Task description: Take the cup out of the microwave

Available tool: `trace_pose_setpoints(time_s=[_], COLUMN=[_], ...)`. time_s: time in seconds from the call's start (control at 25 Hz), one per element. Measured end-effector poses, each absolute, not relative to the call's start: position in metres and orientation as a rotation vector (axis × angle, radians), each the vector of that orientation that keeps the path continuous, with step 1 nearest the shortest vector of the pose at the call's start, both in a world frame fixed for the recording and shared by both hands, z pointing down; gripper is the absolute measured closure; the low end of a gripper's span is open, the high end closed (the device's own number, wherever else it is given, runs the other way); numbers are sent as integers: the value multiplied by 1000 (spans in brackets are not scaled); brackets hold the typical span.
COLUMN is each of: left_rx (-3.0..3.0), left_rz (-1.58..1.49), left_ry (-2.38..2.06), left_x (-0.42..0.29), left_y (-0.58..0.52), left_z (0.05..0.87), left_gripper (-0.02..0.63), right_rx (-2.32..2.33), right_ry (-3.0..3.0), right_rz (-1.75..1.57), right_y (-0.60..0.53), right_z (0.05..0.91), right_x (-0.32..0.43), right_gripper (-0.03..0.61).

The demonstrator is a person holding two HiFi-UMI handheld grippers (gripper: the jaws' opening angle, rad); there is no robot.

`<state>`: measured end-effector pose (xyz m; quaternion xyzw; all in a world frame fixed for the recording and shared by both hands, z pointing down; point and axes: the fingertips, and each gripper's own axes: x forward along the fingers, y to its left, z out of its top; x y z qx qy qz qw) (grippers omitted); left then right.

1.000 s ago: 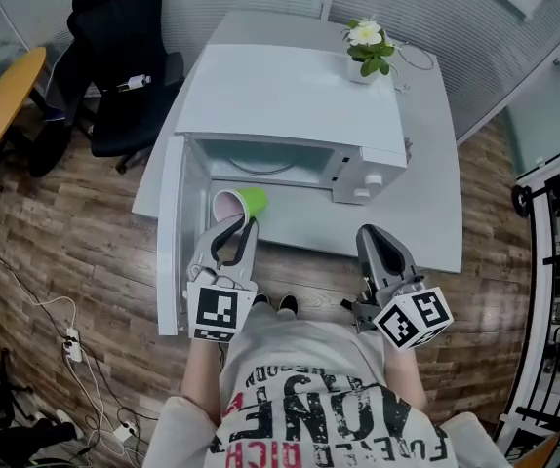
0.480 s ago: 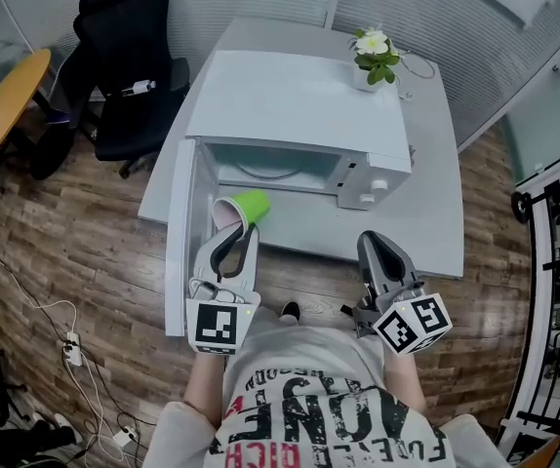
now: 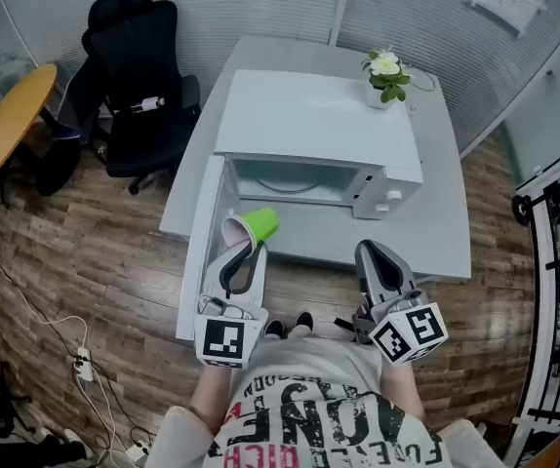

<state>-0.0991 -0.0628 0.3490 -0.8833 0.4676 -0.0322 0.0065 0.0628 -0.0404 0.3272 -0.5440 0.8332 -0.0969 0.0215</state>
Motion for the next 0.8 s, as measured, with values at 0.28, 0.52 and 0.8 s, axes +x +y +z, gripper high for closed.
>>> trace_pose_setpoints(time_s=[0.28,0.52,0.8], left_rx=[-2777,-2840,-2825], left_rz=[-76,-57,-24], left_ry=[1408,1416,1398], left_x=[-114,-114,-114], left_y=[-56,-47,-50], left_z=[361,361,357], left_gripper=[574,574,574], right_rx=[-1708,-1734,-1770], right_ry=[2552,2528,2512], right_rz=[-311,-322,-326], right_y=[-25,-13,-7], right_z=[333,333,331], right_x=[45,41,47], right_gripper=[557,557,557])
